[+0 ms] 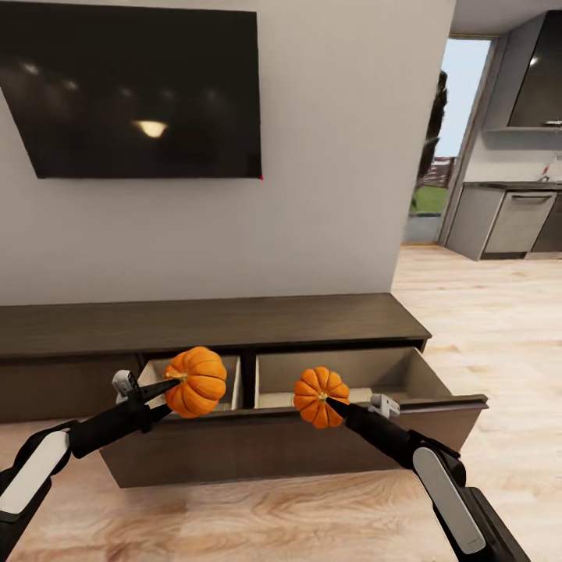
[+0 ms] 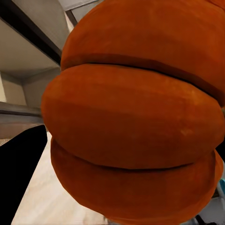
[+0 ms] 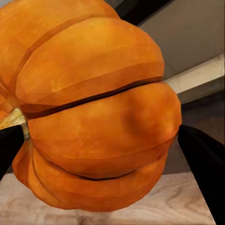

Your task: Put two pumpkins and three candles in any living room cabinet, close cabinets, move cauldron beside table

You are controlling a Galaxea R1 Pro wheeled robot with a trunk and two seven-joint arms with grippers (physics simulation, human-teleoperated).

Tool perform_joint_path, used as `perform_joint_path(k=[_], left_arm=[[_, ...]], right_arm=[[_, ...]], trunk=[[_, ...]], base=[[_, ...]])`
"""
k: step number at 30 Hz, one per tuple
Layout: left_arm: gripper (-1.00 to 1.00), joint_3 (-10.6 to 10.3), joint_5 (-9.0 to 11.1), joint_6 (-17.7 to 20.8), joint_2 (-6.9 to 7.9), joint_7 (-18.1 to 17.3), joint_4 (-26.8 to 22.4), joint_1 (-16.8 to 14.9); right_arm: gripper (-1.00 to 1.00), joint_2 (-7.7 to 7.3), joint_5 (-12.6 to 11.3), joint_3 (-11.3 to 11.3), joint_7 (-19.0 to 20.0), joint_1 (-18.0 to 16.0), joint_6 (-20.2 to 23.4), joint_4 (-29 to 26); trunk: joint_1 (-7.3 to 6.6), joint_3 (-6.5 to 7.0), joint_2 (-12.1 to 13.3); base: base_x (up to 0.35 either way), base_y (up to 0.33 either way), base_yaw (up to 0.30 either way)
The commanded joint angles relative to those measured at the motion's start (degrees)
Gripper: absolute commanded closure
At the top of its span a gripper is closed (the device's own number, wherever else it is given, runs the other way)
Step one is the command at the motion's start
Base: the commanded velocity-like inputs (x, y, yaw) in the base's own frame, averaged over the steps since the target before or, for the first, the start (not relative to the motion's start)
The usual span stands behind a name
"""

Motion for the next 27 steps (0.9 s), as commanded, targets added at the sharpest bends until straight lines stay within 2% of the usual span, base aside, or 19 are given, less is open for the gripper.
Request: perform_joint_path(k=[1, 9, 18, 27], left_arm=[[1.0, 0.02, 0.22, 0.25, 0.03, -0.04, -0.04, -0.02], [1.0, 0.02, 0.22, 0.25, -0.03, -0.06, 0.04, -0.02], [1.0, 0.02, 0.22, 0.25, -0.04, -0.04, 0.04, -0.02], [1.0, 0.02, 0.26, 0.25, -0.05, -0.05, 0.04, -0.02]], right_arm=[[1.0, -0.02, -0.31, 0.02, 0.24, -0.05, 0.13, -0.01], [1.0, -0.12, -0.27, -0.02, 0.71, -0.05, 0.13, -0.44], [1.0, -0.08, -0.24, -0.05, 1.06, -0.05, 0.13, -1.06], [1.0, -0.11, -0.24, -0.07, 1.09, -0.05, 0.13, -1.15]], trunk=[[-0.02, 0.0, -0.03], [-0.02, 0.13, -0.03], [-0.02, 0.14, -0.03], [-0.02, 0.14, -0.03]], base=[[0.001, -0.29, -0.185], [0.088, -0.253, -0.084], [0.227, -0.216, 0.106], [0.216, -0.249, 0.012]])
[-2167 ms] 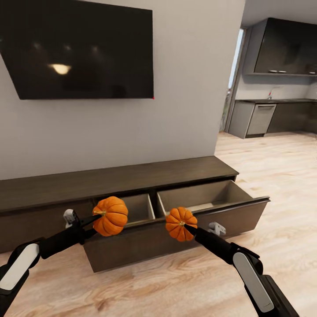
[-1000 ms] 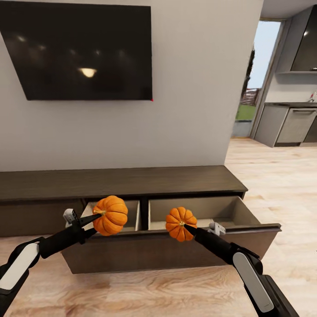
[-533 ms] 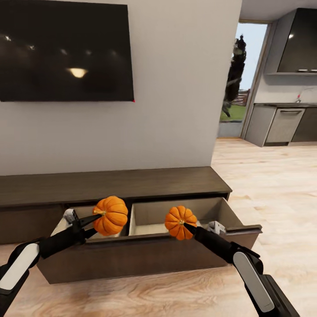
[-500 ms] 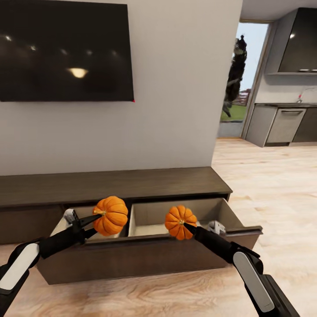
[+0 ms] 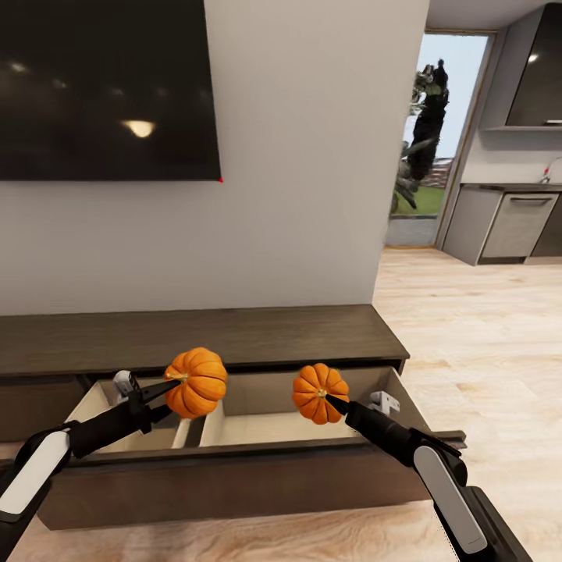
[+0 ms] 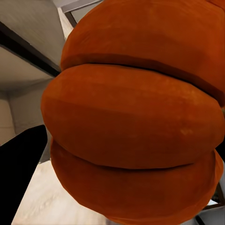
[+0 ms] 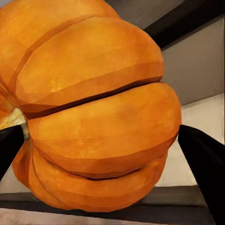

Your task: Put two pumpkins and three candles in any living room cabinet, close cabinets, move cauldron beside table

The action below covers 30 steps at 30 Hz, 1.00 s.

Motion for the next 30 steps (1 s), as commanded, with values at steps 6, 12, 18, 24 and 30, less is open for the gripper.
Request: perform_joint_path(k=[6, 12, 18, 24, 30], left_arm=[[1.0, 0.03, 0.67, 0.44, 0.01, -0.09, 0.02, -0.04], [1.0, -0.11, 0.75, 0.44, 0.01, -0.14, -0.1, -0.04], [1.0, -0.33, 0.94, 0.54, 0.0, -0.14, -0.56, -0.04], [1.0, -0.66, 1.18, 0.66, -0.02, -0.12, -1.53, -0.04], [1.0, -2.58, 0.89, 0.62, -0.09, 0.73, -1.64, -0.18]], right_arm=[[1.0, 0.02, -0.34, 0.09, 0.21, -0.04, 0.14, -0.03], [1.0, 0.06, -0.34, 0.1, 0.21, -0.04, 0.14, -0.1], [1.0, 0.05, -0.34, 0.1, 0.21, -0.04, 0.14, -0.11], [1.0, 0.06, -0.34, 0.1, 0.21, -0.04, 0.14, -0.12], [1.0, 0.13, -0.27, 0.1, 0.19, -0.04, 0.14, -0.1]], trunk=[[0.0, -0.05, -0.03], [0.0, -0.05, -0.03], [-0.02, 0.17, -0.01], [-0.18, 1.5, 0.07], [-0.33, 2.83, 0.15]], base=[[0.226, -0.225, 0.0], [0.118, -0.121, 0.0], [0.01, -0.011, 0.0], [0.0, 0.0, 0.0], [0.0, 0.0, 0.0]])
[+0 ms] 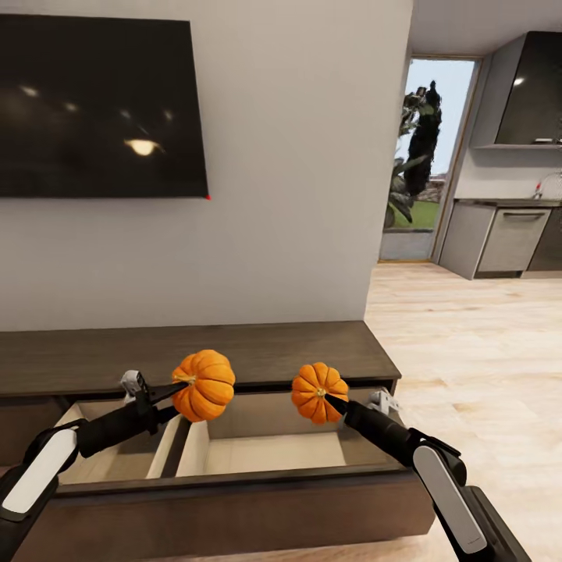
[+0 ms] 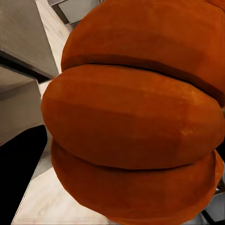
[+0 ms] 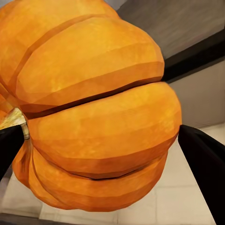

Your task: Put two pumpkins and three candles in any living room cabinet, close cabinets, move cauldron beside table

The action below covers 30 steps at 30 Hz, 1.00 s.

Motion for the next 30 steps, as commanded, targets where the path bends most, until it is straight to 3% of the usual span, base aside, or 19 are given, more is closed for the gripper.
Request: perform_joint_path(k=[1, 7, 14, 17, 19, 20, 21, 24, 30], left_arm=[[1.0, -0.21, 0.01, 0.12, -0.04, 1.57, -0.02, -0.06], [1.0, -0.3, 0.35, 0.12, -1.9, 10.32, -3.07, -0.09], [1.0, -0.11, 0.41, -0.03, -2.55, 23.77, -5.58, -0.09], [1.0, -0.08, 0.37, -0.05, -3.95, 29.81, -8.02, -0.09], [1.0, -0.1, 0.32, -0.1, -5.85, 35.96, -9.68, -0.1], [1.0, -0.1, 0.29, -0.14, -8.55, 45.03, -12.35, -0.09], [1.0, -0.1, 0.31, -0.14, -9.11, 47.11, -13.1, -0.09], [1.0, -0.16, 0.21, -0.15, -10.38, 51.24, -14.23, -0.09], [1.0, -0.33, -0.05, -0.16, -11.18, 54.23, -14.47, -0.12]], right_arm=[[1.0, -0.02, 0.15, 0.04, 0.11, -0.03, 0.21, 0.02], [1.0, 0.05, 0.68, -0.06, -0.23, -0.03, 0.35, 0.46], [1.0, -0.1, 1.03, -0.05, -0.59, -0.03, 0.29, -0.02], [1.0, -0.33, 1.05, 0.16, -2.02, -0.03, 0.59, -0.6], [1.0, -0.17, 1.06, 0.4, -6.26, -0.03, 1.8, -2.04], [1.0, -0.03, 0.99, 0.54, -14.94, -0.03, 3.79, -3.3], [1.0, 0.01, 0.97, 0.57, -16.62, -0.03, 4.22, -3.42], [1.0, -0.01, 1.04, 0.61, -19.17, -0.03, 4.85, -3.84], [1.0, 0.04, 0.97, 0.7, -20.01, -0.03, 5.55, -4.27]], trunk=[[-0.04, 0.17, -0.01], [-0.19, 1.5, 0.07], [-0.37, 3.05, 0.17], [-0.45, 3.71, 0.21], [-0.5, 4.16, 0.24], [-0.53, 4.38, 0.25], [-0.55, 4.6, 0.26], [-0.63, 5.27, 0.3], [-0.78, 6.59, 0.38]], base=[[0.0, 0.0, 0.0], [0.0, 0.0, 0.0], [0.0, 0.0, 0.0], [0.0, 0.0, 0.0], [0.0, 0.0, 0.0], [0.0, 0.0, 0.0], [0.0, 0.0, 0.0], [0.0, 0.0, 0.0], [0.0, 0.0, 0.0]])
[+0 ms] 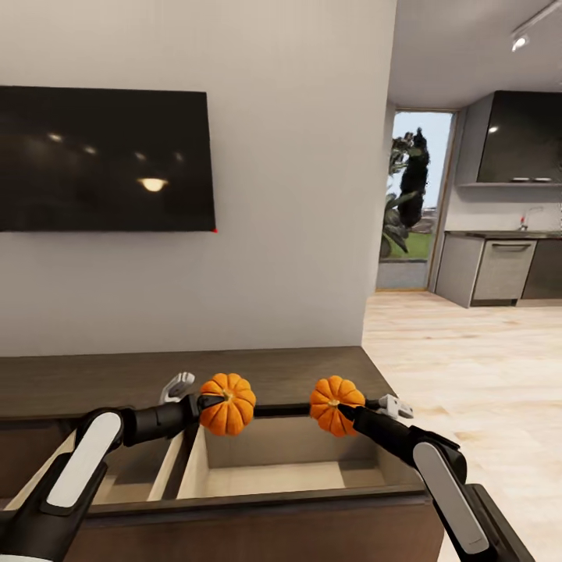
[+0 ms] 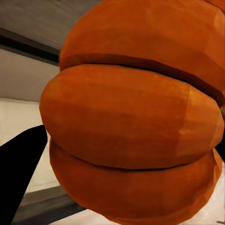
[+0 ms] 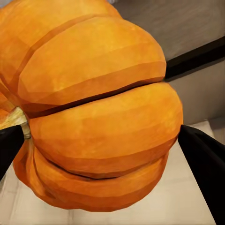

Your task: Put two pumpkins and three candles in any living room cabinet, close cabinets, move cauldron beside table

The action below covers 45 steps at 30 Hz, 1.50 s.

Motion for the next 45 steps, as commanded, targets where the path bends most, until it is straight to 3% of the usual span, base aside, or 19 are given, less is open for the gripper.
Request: perform_joint_path(k=[1, 7, 12, 17, 24, 33, 45], left_arm=[[1.0, -0.09, 0.73, 0.07, -0.08, 1.7, -0.11, -0.04], [1.0, -0.23, 0.59, 0.07, -3.03, 7.32, -0.31, -0.08], [1.0, -0.81, 0.57, 0.08, -4.65, 10.35, -0.36, -0.09], [1.0, -2.95, 0.49, -0.01, -5.5, 13.22, -0.39, -0.21], [1.0, -3.7, 0.48, -0.01, -7.13, 16.31, -0.41, -0.35], [1.0, -4.21, 0.48, -0.01, -7.53, 16.43, -0.4, -0.36], [1.0, -4.24, 0.57, -0.01, -7.45, 16.21, -0.08, -0.32]], right_arm=[[1.0, -0.04, -0.56, 0.07, -0.83, -0.04, 0.87, -0.16], [1.0, 0.87, -0.61, 0.08, -6.93, -1.82, 8.27, -0.83], [1.0, 1.95, -0.57, 0.1, -8.48, -2.12, 9.11, -0.89], [1.0, 2.13, -0.58, 0.42, -9.83, -2.19, 9.19, -0.84], [1.0, 2.18, -0.56, 1.69, -10.24, -2.36, 9.23, -0.7], [1.0, 2.18, -0.72, 3.2, -12.52, -3.18, 9.26, -0.29], [1.0, 2.15, -0.81, 3.34, -12.64, -3.21, 9.11, -0.33]], trunk=[[-0.03, 0.16, -0.01], [-0.19, 1.49, 0.07], [-0.32, 2.6, 0.14], [-0.45, 3.7, 0.2], [-1.91, 4.98, 2.86], [-3.89, 6.59, 6.47], [-3.89, 6.59, 6.47]], base=[[0.0, 0.0, 0.0], [0.0, 0.0, 0.0], [0.0, 0.0, 0.0], [0.0, 0.0, 0.0], [0.0, 0.0, 0.0], [0.0, 0.0, 0.0], [0.03, -0.035, 0.0]])
